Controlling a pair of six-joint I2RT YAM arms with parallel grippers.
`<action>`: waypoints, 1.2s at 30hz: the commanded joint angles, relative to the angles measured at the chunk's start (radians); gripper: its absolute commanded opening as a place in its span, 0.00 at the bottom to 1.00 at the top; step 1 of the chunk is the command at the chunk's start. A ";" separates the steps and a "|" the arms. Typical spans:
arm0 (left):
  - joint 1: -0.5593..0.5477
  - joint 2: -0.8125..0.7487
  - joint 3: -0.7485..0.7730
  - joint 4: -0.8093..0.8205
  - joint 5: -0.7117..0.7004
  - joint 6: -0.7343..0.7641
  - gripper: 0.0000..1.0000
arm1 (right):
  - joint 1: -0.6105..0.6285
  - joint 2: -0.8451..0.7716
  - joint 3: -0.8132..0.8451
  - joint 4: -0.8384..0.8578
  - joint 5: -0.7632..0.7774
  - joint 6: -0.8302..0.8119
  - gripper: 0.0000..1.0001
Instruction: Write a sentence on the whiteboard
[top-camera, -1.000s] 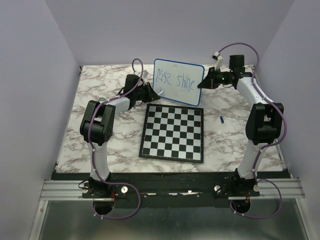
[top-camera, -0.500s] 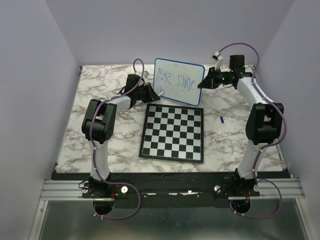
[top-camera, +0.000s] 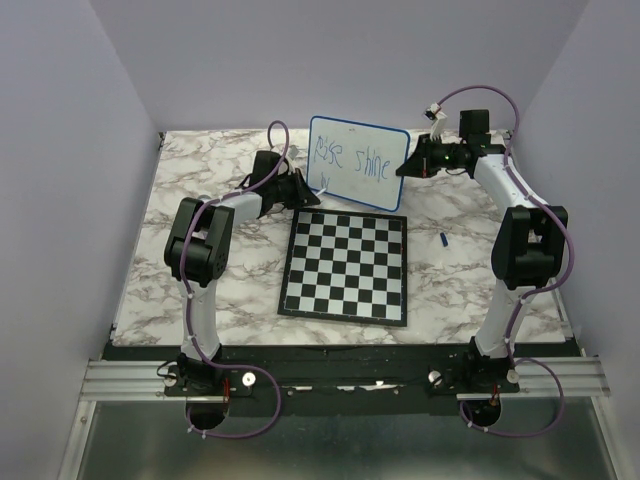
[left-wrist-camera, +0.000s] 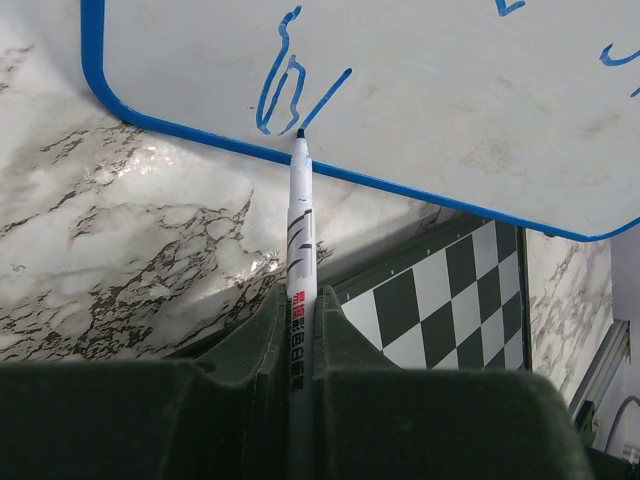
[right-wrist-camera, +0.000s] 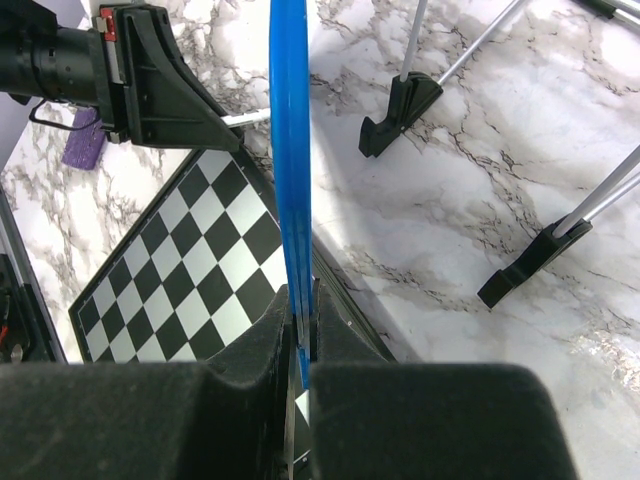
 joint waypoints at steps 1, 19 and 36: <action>-0.001 0.022 0.015 -0.008 0.001 0.013 0.00 | -0.003 0.009 -0.008 0.026 -0.038 -0.016 0.00; -0.001 0.024 0.061 -0.005 0.010 -0.004 0.00 | -0.002 0.007 -0.008 0.025 -0.038 -0.018 0.00; -0.018 0.033 0.099 -0.007 0.047 -0.015 0.00 | -0.003 0.007 -0.008 0.025 -0.037 -0.018 0.00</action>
